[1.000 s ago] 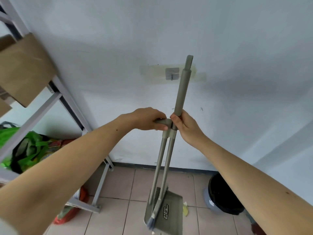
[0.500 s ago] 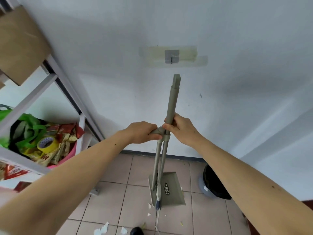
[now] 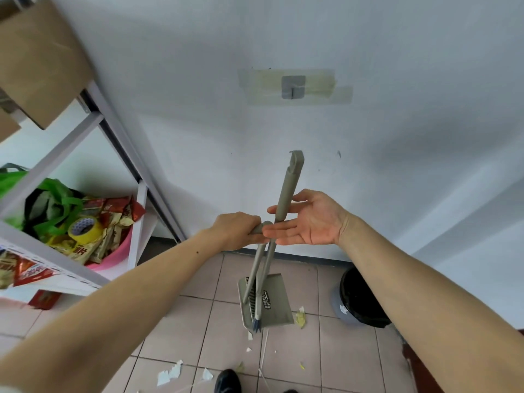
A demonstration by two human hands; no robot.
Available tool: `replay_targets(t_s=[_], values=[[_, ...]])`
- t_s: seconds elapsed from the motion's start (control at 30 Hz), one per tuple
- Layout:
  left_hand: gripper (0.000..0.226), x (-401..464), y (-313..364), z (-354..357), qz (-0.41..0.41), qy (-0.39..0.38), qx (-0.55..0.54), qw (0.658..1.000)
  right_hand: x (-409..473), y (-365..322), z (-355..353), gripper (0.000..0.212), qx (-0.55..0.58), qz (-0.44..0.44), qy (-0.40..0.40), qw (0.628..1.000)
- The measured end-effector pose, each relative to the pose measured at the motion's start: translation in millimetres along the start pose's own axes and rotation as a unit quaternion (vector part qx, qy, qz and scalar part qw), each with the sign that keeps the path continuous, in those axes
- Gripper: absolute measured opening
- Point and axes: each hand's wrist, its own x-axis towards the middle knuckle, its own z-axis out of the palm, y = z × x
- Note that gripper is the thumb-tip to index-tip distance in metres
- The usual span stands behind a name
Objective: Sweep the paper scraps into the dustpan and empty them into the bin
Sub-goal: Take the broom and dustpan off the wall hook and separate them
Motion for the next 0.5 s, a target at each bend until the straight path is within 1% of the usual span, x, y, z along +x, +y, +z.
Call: replay_targets(t_s=[0.1, 0.17, 0.27, 0.33, 0.43, 0.5], values=[[0.047, -1, 1, 11, -0.003, -0.001, 0.015, 1.0, 14, 2, 12, 0.05, -0.005, 0.047, 0.106, 0.993], [0.049, -1, 1, 19, 0.007, 0.006, 0.025, 1.0, 25, 2, 18, 0.046, -0.012, 0.075, 0.154, 0.985], [0.053, -7, -3, 21, 0.021, 0.003, 0.059, 0.998, 34, 2, 18, 0.028, 0.006, 0.134, 0.154, 0.979], [0.054, -11, -6, 24, 0.027, -0.017, 0.074, 0.997, 36, 6, 13, 0.022, -0.013, 0.165, 0.143, 0.976], [0.054, -12, -3, 29, 0.034, -0.026, 0.084, 0.996, 38, 10, 8, 0.02, -0.06, 0.18, 0.127, 0.973], [0.052, -16, -11, 31, 0.035, -0.032, 0.078, 0.996, 33, 7, 1, 0.024, -0.09, 0.179, 0.12, 0.972]])
